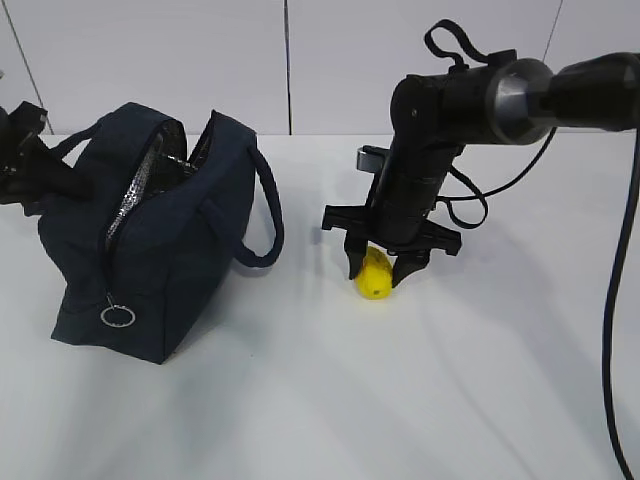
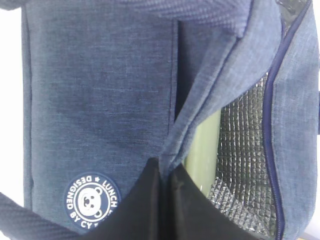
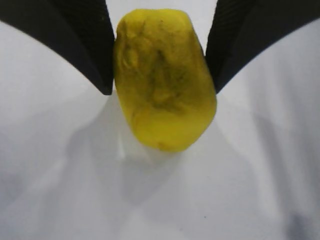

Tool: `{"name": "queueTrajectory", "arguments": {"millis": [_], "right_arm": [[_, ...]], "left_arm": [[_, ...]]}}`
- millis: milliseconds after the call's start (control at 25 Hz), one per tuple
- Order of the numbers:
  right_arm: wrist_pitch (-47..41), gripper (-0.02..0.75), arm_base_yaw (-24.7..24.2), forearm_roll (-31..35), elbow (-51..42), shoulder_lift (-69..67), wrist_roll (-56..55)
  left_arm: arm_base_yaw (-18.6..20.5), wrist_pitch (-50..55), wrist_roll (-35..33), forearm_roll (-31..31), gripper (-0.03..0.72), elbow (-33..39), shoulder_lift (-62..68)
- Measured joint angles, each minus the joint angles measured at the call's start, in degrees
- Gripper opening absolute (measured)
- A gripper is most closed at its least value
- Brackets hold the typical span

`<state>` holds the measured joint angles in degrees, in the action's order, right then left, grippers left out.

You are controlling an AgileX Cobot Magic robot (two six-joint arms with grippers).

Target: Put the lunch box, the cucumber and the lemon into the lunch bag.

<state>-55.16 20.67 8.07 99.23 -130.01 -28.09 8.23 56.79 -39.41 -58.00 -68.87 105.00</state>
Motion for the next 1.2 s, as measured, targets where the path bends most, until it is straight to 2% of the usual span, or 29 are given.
{"name": "queueTrajectory", "arguments": {"millis": [200,400,600,760,960,1200], "right_arm": [[0.0,0.377,0.0,-0.1,0.0,0.0,0.0],[-0.8,0.362,0.0,-0.4,0.1,0.0,0.0],[-7.2,0.359,0.0,-0.5,2.7,-0.1,3.9],[-13.2,0.358,0.0,0.0,8.4,-0.1,10.2],[-15.0,0.358,0.0,7.9,18.5,-0.1,17.9],[-15.1,0.358,0.0,26.3,28.2,0.1,25.3]], "left_arm": [[0.0,0.0,0.0,0.0,-0.008,0.0,0.0],[0.0,0.0,0.0,0.0,-0.008,0.0,0.0],[0.0,0.1,0.0,0.0,-0.008,0.0,0.0],[0.0,0.1,0.0,0.0,-0.008,0.0,0.0],[0.0,0.5,0.0,-0.8,-0.008,0.0,0.0],[0.1,1.2,0.0,-3.5,-0.008,0.0,0.0]]}}
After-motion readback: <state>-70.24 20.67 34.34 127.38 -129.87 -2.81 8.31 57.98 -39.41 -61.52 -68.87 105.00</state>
